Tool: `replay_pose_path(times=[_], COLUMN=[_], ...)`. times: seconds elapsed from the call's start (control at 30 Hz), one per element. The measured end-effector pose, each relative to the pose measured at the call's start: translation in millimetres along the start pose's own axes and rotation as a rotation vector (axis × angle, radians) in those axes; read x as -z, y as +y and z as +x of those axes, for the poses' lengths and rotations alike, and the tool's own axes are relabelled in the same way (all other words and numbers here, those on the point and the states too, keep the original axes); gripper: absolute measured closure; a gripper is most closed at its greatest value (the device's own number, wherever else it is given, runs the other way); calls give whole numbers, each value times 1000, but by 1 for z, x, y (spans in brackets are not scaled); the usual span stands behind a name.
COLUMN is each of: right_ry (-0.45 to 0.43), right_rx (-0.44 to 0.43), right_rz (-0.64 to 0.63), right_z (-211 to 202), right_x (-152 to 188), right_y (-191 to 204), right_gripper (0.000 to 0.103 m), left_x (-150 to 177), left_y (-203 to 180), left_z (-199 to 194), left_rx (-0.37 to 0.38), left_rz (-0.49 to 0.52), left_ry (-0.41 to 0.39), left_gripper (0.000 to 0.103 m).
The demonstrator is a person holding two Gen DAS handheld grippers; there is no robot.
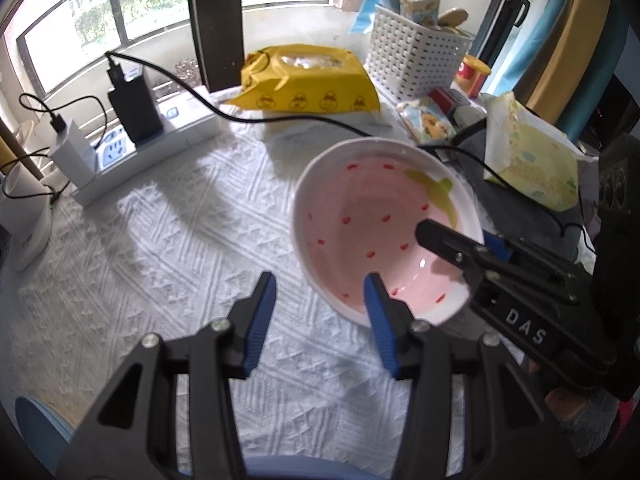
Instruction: Organize plates and bowls
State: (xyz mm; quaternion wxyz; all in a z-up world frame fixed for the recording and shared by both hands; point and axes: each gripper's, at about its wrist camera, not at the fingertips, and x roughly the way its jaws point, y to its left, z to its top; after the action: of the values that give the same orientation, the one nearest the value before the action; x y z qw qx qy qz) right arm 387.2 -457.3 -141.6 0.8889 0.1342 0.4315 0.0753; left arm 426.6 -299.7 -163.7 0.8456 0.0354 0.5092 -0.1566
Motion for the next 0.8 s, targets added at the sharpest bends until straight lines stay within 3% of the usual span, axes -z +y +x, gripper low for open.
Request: replay_pose_path(times=[0.13,0.27,0.8], right_ry=[2,0,-1], right_rx=[-11,-14,10], right_rz=[10,5,7], right_z=[-1,-1,-11], right_x=[0,-1,0], right_y=[-3,-1,5], right_gripper=[78,80,82], left_x=[-1,-3,3], left_y=[1,0,-6], left_z=[4,1,-14], left_rx=[7,16,7], left_rz=[-13,-5,25], left_ry=[3,-24,-76], left_gripper=[58,67,68])
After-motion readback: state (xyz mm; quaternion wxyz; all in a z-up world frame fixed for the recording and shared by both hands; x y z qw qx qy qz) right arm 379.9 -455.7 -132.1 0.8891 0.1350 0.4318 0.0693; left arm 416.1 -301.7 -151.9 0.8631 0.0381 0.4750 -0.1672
